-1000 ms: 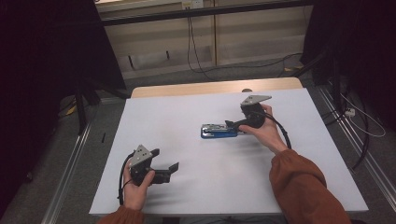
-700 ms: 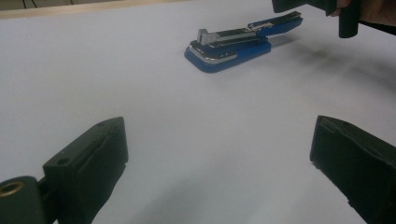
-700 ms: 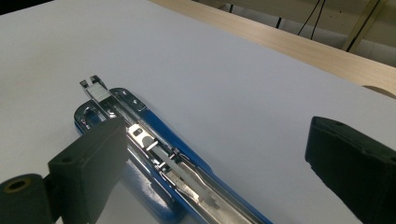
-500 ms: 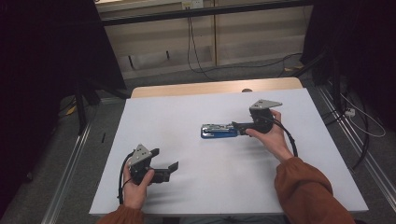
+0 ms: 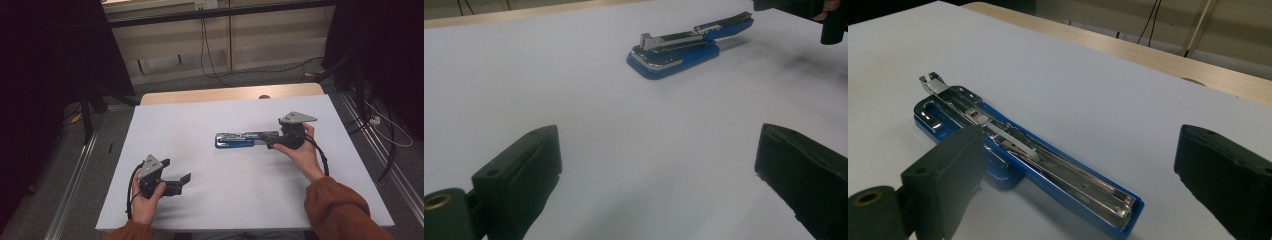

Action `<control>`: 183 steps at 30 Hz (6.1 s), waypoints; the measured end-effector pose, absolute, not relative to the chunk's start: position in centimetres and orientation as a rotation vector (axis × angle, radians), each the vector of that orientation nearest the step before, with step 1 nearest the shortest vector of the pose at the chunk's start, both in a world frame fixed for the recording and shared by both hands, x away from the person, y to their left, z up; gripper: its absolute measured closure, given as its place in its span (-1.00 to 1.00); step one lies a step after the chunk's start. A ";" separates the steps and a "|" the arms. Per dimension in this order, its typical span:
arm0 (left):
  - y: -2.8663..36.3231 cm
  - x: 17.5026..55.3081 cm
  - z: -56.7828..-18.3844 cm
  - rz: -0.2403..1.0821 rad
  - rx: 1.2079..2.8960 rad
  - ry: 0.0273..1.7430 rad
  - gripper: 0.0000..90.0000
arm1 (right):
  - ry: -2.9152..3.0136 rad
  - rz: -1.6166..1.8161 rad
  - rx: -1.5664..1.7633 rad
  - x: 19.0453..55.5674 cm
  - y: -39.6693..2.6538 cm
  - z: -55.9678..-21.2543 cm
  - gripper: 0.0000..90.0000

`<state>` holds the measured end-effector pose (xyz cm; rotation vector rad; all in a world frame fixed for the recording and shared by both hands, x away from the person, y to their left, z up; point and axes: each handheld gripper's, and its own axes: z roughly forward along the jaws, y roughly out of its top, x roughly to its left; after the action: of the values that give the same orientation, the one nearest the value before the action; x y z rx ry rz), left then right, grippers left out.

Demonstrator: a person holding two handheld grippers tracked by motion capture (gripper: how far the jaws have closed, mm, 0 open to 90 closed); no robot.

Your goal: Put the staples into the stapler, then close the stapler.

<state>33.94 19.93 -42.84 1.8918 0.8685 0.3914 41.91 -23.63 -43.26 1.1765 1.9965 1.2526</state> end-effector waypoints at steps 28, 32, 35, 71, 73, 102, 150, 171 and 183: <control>19.6 34.0 -42.9 0.377 1.906 0.848 -0.91 | 1.969 1.270 1.169 37.8 -25.5 -43.2 -0.81; 19.3 33.9 -42.7 0.396 1.911 0.840 -0.91 | 1.967 1.263 1.196 37.4 -26.0 -43.7 -0.82; 19.0 34.0 -42.7 0.385 1.910 0.842 -0.90 | 1.979 1.249 1.189 37.0 -26.1 -43.9 -0.81; 11.4 40.8 -42.5 0.396 1.876 0.776 -0.91 | 2.093 1.269 1.171 37.3 -25.5 -44.6 -0.07; 11.1 41.1 -42.5 0.404 1.877 0.778 -0.87 | 2.069 1.256 1.191 37.4 -25.7 -44.5 0.00; 8.0 44.2 -43.2 0.438 1.980 0.784 -0.52 | 2.083 1.294 1.133 37.5 -26.1 -44.7 1.00; 8.0 45.8 -45.1 0.341 2.085 0.731 1.00 | 2.143 1.192 1.191 38.7 -25.8 -45.6 1.00; 6.9 45.7 -45.6 0.320 2.084 0.707 1.00 | 2.169 1.182 1.201 39.4 -25.6 -46.0 1.00; 6.9 45.7 -45.5 0.340 2.097 0.692 1.00 | 2.200 1.098 1.229 39.9 -25.3 -46.2 1.00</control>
<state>45.73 6.90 -45.53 2.0969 0.6920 0.3400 39.85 -25.35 -46.24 1.2291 2.2000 1.0980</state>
